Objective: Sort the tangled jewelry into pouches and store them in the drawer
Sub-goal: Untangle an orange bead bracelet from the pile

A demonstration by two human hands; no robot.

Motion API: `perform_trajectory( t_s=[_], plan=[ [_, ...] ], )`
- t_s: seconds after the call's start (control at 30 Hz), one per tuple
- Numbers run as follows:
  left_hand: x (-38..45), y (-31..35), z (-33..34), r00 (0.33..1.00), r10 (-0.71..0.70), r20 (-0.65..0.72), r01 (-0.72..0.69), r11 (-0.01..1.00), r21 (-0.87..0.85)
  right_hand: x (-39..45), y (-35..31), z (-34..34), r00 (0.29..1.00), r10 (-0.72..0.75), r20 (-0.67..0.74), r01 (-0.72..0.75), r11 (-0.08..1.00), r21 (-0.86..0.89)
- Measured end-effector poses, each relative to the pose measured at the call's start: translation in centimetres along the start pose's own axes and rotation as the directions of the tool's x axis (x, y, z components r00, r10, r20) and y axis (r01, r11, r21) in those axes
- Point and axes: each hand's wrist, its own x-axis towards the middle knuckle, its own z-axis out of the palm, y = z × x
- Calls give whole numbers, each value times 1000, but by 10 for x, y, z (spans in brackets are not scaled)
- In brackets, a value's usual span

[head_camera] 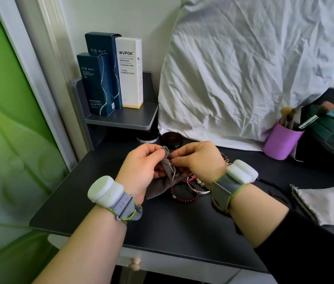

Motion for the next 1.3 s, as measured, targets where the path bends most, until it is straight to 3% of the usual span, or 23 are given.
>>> perform_trajectory(
  t_s=[0.13, 0.23, 0.4, 0.57, 0.8, 0.97, 1.17, 1.3],
  plan=[
    [0, 5, -1, 999, -23, 27, 25, 995, -95, 4, 2, -3, 999, 8, -48, -11, 999, -47],
    [0, 6, 0, 998, -34, 43, 39, 993, -115, 3, 1, -5, 995, 89, 46, -85, 993, -88],
    [2, 0, 0, 1000, 3, -30, 0, 993, 114, 4, -4, -8, 994, 109, 0, -109, 993, 45],
    [2, -2, -6, 998, 60, 7, -59, 941, 333, 5, -14, -9, 998, 70, -4, -69, 992, 109],
    [7, 9, -7, 977, 183, -110, -139, 935, 325, 6, -11, -7, 997, 53, 48, -61, 977, 206],
    [15, 14, -14, 937, 314, -155, -199, 841, 503, 9, -8, 0, 995, 19, 102, -43, 970, 241],
    [10, -5, -9, 976, 203, -82, -116, 797, 593, 9, 3, -17, 993, 66, 102, -87, 972, 220],
    [6, -11, 3, 990, 142, -18, -105, 806, 582, 1, 10, -44, 998, 35, 58, -39, 995, 87]
  ],
)
